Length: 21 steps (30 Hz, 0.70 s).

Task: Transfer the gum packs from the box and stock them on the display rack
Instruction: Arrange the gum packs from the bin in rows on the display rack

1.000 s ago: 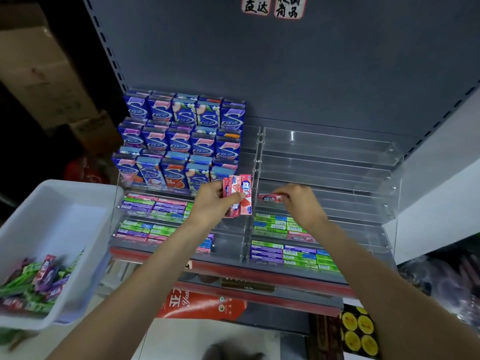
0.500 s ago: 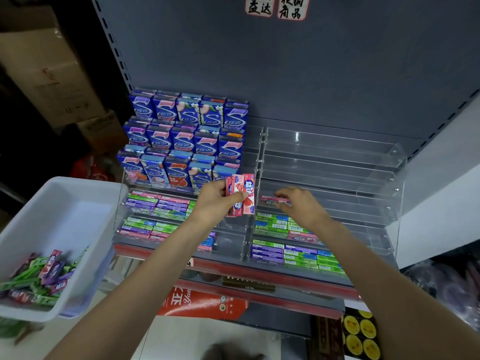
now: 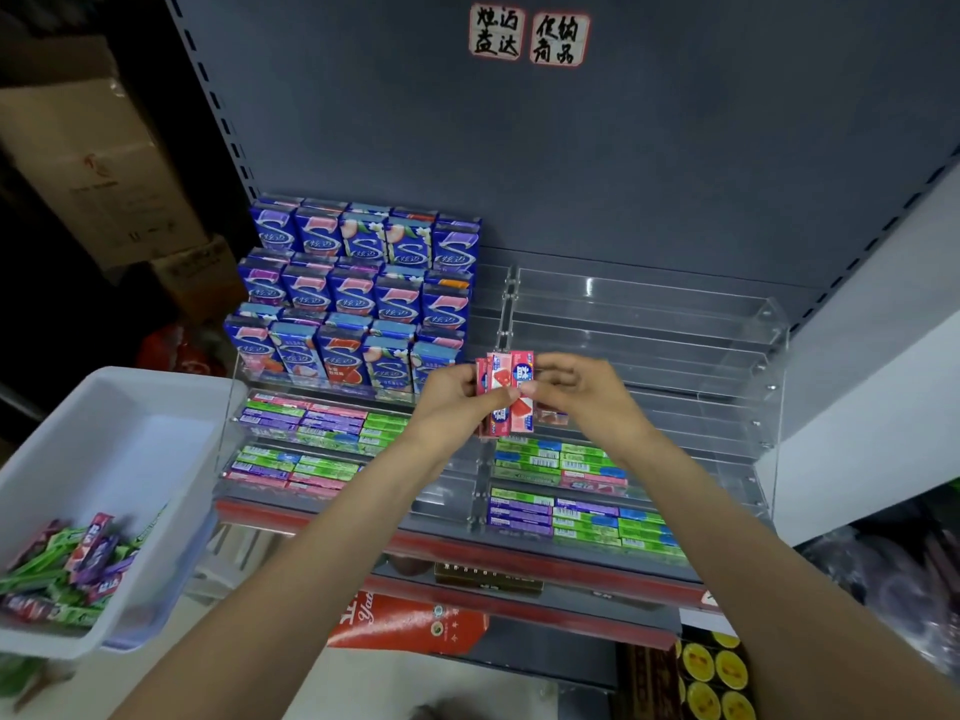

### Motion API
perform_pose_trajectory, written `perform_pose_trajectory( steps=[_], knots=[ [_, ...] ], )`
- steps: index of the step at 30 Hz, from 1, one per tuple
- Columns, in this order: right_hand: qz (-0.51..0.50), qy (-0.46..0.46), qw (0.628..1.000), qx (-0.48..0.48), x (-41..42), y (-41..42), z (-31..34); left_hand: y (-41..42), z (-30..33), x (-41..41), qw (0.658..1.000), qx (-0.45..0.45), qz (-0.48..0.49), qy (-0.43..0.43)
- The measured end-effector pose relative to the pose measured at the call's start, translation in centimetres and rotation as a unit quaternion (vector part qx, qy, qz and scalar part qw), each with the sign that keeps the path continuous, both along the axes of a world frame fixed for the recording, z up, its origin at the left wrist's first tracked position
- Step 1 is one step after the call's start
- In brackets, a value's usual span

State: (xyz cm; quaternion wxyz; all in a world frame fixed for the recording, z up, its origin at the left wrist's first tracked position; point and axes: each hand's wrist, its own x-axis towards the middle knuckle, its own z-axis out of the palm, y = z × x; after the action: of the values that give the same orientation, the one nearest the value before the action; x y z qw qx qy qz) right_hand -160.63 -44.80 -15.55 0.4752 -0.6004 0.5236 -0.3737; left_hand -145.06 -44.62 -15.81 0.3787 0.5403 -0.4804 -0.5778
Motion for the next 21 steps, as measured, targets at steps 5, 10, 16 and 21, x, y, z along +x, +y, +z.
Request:
perform_pose_trajectory(
  steps=[5, 10, 16, 21],
  knots=[
    [-0.090, 0.083, 0.992, -0.026, -2.5, -1.0, -0.8, -0.6, -0.3, -0.1, 0.999, -0.014, 0.040, -0.034],
    [-0.060, 0.342, 0.931, -0.112, -3.5, -2.3, -3.4, -0.7, -0.7, 0.5, 0.998, 0.000, 0.055, -0.027],
    [0.029, 0.418, 0.899, -0.128, -1.1, -2.9, -5.6, -0.4, -1.4, 1.1, 0.999, 0.017, 0.050, -0.012],
    [0.060, 0.359, 0.929, -0.068, -1.3, -3.6, -6.1, -0.4, -1.7, 1.7, 0.998, 0.016, 0.061, -0.014]
  ],
)
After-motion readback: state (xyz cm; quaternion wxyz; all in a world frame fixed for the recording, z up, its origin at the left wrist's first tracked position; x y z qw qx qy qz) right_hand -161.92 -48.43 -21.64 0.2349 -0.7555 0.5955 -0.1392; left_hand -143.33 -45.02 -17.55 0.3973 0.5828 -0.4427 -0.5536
